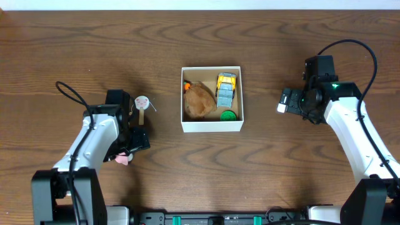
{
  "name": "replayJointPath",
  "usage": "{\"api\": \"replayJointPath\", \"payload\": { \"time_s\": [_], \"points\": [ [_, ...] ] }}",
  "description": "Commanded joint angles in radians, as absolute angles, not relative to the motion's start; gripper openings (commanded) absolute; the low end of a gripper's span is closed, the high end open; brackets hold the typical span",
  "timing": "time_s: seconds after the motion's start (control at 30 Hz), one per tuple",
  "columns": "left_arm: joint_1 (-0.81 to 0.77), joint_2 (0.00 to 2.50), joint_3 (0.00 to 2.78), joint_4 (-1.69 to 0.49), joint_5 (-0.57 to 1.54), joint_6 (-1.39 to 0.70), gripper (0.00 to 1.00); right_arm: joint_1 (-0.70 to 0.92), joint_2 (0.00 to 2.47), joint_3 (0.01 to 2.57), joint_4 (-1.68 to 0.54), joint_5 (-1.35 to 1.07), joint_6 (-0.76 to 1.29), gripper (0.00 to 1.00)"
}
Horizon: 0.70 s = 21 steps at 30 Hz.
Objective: Pack container
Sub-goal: 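Lower left gripper onto the pink-white figurine and grasp it, then carry the figurine with left gripper into the box and release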
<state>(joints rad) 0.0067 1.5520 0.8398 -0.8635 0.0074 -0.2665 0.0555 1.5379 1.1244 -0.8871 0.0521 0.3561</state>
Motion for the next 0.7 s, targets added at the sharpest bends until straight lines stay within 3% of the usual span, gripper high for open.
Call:
{"api": "replayJointPath", "payload": {
  "time_s": [0.0, 0.07, 0.17, 0.3, 0.47, 0.67],
  "points": [
    [0.012, 1.584, 0.817, -0.854, 0.007, -0.264, 0.85, 0.049, 1.539, 1.123, -0.892, 0.056, 0.35, 0.99],
    [0.012, 1.587, 0.817, -0.854, 0.008, -0.264, 0.74, 0.049, 1.539, 1.123, -0.891, 0.056, 0.35, 0.99],
    [0.012, 1.587, 0.817, -0.853, 0.008, -0.264, 0.47, 0.049, 1.539, 1.123, -0.889, 0.056, 0.35, 0.99],
    [0.012, 1.587, 0.817, -0.854, 0.008, -0.264, 0.27, 0.049, 1.539, 1.123, -0.89, 0.056, 0.35, 0.99],
    [0.012, 1.585, 0.85, -0.889, 0.008, -0.264, 0.11, 0.049, 1.539, 1.123, -0.89, 0.057, 0.35, 0.99],
    [0.002, 1.562, 1.069, -1.059, 0.019, -0.264, 0.06, 0.049, 1.539, 1.123, -0.884, 0.057, 0.35, 0.99]
  ]
}}
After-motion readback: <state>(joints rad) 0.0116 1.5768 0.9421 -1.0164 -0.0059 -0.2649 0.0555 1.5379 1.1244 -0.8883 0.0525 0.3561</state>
